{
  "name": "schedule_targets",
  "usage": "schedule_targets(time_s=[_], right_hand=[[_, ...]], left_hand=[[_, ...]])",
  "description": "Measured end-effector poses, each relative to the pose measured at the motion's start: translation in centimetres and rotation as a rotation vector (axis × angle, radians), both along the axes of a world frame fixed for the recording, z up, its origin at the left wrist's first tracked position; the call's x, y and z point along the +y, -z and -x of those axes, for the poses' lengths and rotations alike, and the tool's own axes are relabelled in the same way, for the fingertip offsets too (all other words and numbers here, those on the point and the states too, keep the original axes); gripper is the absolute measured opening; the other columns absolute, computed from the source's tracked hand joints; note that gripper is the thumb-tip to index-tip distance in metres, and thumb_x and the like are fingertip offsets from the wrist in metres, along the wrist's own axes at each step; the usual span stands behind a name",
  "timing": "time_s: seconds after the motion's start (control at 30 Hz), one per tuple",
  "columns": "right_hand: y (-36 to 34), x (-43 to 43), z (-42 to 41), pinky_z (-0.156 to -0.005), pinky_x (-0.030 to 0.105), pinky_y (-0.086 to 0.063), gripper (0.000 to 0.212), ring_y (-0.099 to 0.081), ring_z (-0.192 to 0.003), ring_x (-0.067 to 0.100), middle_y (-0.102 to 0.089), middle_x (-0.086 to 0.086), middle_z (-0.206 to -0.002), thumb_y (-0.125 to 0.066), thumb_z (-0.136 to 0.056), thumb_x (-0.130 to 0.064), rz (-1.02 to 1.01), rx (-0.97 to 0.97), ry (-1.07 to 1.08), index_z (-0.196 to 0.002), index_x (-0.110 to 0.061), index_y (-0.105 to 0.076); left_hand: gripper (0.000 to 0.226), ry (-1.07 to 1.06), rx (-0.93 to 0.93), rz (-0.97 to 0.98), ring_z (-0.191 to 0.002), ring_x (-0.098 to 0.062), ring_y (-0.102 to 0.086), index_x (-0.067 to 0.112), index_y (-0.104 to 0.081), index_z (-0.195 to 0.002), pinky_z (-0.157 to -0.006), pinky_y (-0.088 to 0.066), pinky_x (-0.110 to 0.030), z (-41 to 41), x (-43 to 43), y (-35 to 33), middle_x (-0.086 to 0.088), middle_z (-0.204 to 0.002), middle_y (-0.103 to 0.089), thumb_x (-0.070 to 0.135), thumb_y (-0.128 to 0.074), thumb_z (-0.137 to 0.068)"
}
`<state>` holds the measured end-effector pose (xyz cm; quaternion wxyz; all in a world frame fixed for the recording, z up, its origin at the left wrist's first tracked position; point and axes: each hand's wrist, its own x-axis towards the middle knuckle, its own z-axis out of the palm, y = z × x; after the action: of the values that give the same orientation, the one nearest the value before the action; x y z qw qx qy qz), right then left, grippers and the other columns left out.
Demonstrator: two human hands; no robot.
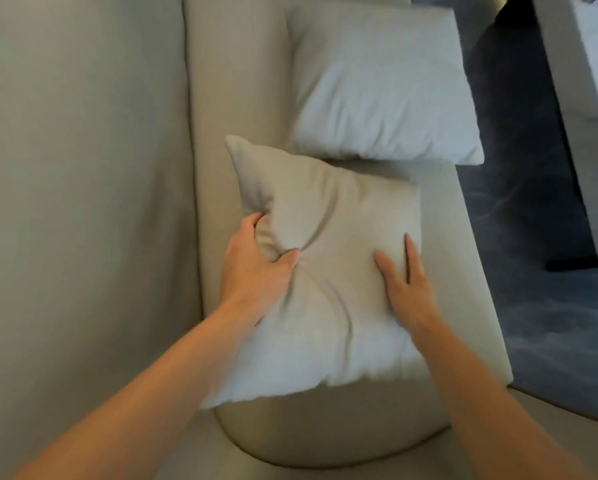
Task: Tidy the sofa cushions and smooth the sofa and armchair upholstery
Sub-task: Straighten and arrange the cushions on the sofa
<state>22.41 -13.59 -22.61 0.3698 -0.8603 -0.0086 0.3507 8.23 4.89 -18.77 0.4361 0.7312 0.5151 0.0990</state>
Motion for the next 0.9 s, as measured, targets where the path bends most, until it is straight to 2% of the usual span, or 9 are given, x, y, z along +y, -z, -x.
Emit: schedule_targets(time_s=[0.17,0.3,0.43,0.5,0.57,0.67,0.73,0.8,0.9], right_hand=[[-2.2,4.5,6.2,-0.106,0.029,-0.021,0.072,-0.031,-0.145,0.022,-0.033,-0.004,-0.160,-0.049,-0.090,-0.064,-0.213,0.228,-0.011,-0.153,-0.045,-0.020],[-2.5,8.4,9.6,-0.114,0.032,-0.021,0.064,-0.031,-0.145,0.021,-0.033,-0.001,-0.160,-0.047,-0.097,-0.055,-0.298,0.385,-0.118,-0.154,-0.039,-0.023],[0.2,10.3,11.5,-0.124,0.041,-0.010,0.060,-0.017,-0.151,0.021,-0.019,-0.001,-0.165,-0.035,-0.104,-0.047,-0.285,0.417,-0.211,-0.157,-0.032,-0.013],[1.3,11.0,12.2,-0.124,0.044,-0.007,0.058,-0.010,-0.152,0.018,-0.016,-0.003,-0.166,-0.035,-0.104,-0.044,-0.312,0.420,-0.161,-0.157,-0.030,-0.014],[2.1,11.1,13.0,-0.124,0.042,-0.008,0.057,-0.010,-0.152,0.014,-0.017,-0.009,-0.164,-0.036,-0.104,-0.043,-0.339,0.377,-0.131,-0.156,-0.032,-0.015],[1.7,10.7,11.0,-0.120,0.045,-0.027,0.049,-0.036,-0.143,0.016,-0.038,-0.010,-0.156,-0.042,-0.101,-0.049,-0.232,0.490,-0.249,-0.149,-0.038,-0.036],[0.8,10.1,7.3,-0.093,0.035,-0.051,0.029,-0.064,-0.110,0.018,-0.061,-0.002,-0.135,-0.052,-0.101,-0.035,-0.207,0.598,-0.253,-0.129,-0.034,-0.059],[-0.8,10.6,0.9,-0.064,0.028,-0.046,0.016,-0.065,-0.078,0.021,-0.070,0.011,-0.111,-0.056,-0.099,-0.020,-0.151,0.433,-0.238,-0.109,-0.022,-0.070],[-2.1,12.9,-10.3,-0.088,0.039,-0.049,0.038,-0.064,-0.098,0.034,-0.067,0.018,-0.113,-0.071,-0.090,-0.024,-0.029,-0.197,-0.119,-0.126,-0.013,-0.065]], left_hand=[[0.074,0.074,0.204,-0.198,-0.110,-0.026,-0.056,0.034,-0.045,-0.129,-0.090,-0.043,-0.035,4.4,3.5,-10.7,-0.002,-0.119,-0.060,0.050,-0.073,-0.063],[0.072,0.033,0.276,-0.257,-0.105,-0.026,-0.053,0.024,-0.046,-0.128,-0.089,-0.043,-0.035,7.5,4.3,-14.7,-0.007,-0.116,-0.055,0.034,-0.081,-0.066],[0.090,0.116,0.384,-0.231,-0.092,-0.019,-0.044,0.030,-0.032,-0.135,-0.082,-0.036,-0.033,8.7,4.1,-14.6,0.000,-0.114,-0.035,0.040,-0.082,-0.061],[0.103,0.179,0.465,-0.379,-0.107,-0.033,-0.043,0.028,-0.029,-0.140,-0.089,-0.037,-0.041,8.7,4.3,-13.9,-0.007,-0.123,-0.032,0.036,-0.086,-0.055],[0.104,0.312,0.376,-0.621,-0.119,-0.038,-0.037,0.029,-0.032,-0.141,-0.099,-0.033,-0.050,6.8,4.7,-13.5,-0.012,-0.135,-0.033,0.036,-0.081,-0.050],[0.076,0.501,0.209,-0.469,-0.119,-0.027,-0.040,0.032,-0.043,-0.131,-0.102,-0.035,-0.037,0.3,5.2,-12.2,-0.003,-0.129,-0.039,0.036,-0.067,-0.059],[0.064,0.488,0.206,-0.216,-0.117,-0.027,-0.044,0.026,-0.048,-0.129,-0.102,-0.038,-0.034,-5.5,6.8,-10.2,-0.005,-0.124,-0.046,0.031,-0.069,-0.069],[0.061,0.440,0.275,-0.008,-0.120,-0.034,-0.048,0.018,-0.047,-0.132,-0.102,-0.040,-0.038,-11.3,9.2,-7.6,-0.014,-0.128,-0.049,0.031,-0.069,-0.077],[0.072,0.317,0.355,0.023,-0.122,-0.040,-0.048,0.013,-0.040,-0.136,-0.102,-0.041,-0.043,-16.8,12.8,-2.8,-0.019,-0.135,-0.044,0.048,-0.069,-0.080]])
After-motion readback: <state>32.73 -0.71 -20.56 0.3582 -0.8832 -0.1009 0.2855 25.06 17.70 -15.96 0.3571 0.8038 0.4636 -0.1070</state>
